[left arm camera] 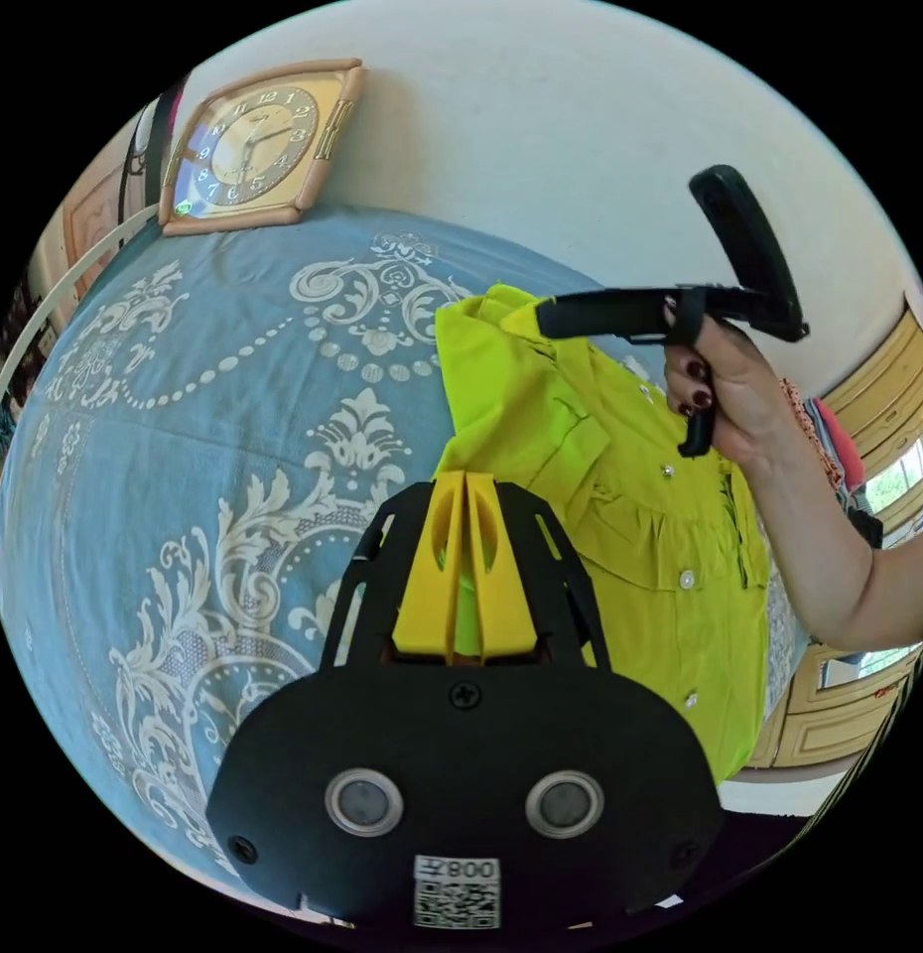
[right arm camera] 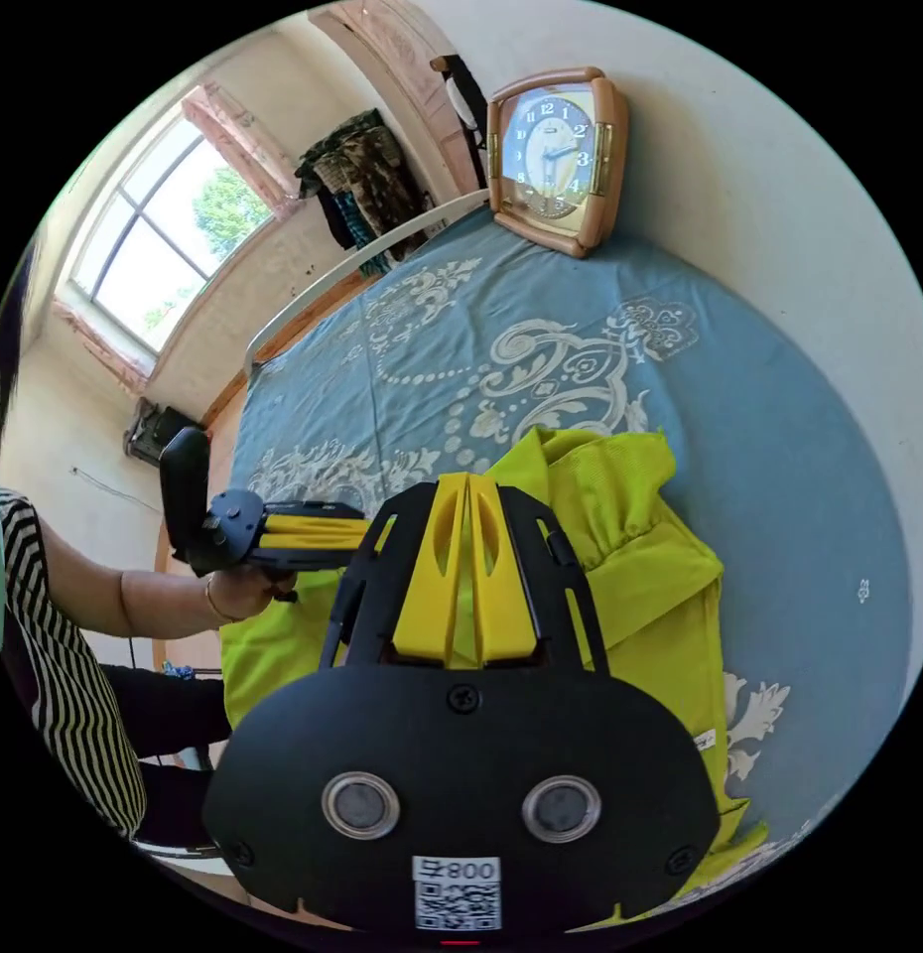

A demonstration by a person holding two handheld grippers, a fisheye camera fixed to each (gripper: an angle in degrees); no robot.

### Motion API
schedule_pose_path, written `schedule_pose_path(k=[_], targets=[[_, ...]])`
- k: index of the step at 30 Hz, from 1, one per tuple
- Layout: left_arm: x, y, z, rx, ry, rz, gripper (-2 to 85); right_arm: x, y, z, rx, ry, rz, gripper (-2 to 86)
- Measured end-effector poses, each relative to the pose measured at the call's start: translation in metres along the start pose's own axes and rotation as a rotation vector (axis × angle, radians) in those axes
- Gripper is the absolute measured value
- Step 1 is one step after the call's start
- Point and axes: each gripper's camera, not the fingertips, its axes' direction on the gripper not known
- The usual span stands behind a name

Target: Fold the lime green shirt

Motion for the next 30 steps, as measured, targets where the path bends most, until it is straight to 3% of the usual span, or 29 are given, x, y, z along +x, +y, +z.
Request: schedule_pose_path(k=[7,12,16,21,25,30], targets=[[-0.007,-0.003,-0.002,0.013,0.002,-0.042,0.2,0.007,0.021,0.021,-0.075,-0.035,0.083,0.1],[-0.001,-0.002,-0.009,0.066,0.058,-0.033,0.2,-0.007,0.053,-0.015,0.02,0.014,0.099,0.0],[0.002,-0.006,0.014,-0.037,0.039,-0.041,0.2,-0.015,0.083,-0.038,0.065,0.031,0.126,0.1],[0.012,-0.005,0.001,0.079,0.07,-0.009,0.2,-0.038,0.139,-0.065,0.089,0.074,0.142,0.1],[0.019,-0.011,0.031,-0.056,0.055,-0.004,0.2,-0.037,0.166,-0.052,-0.006,0.111,0.195,0.1],[0.027,-0.014,0.027,-0.009,0.071,0.013,0.3,-0.044,0.205,-0.084,0.094,0.082,0.246,0.0]])
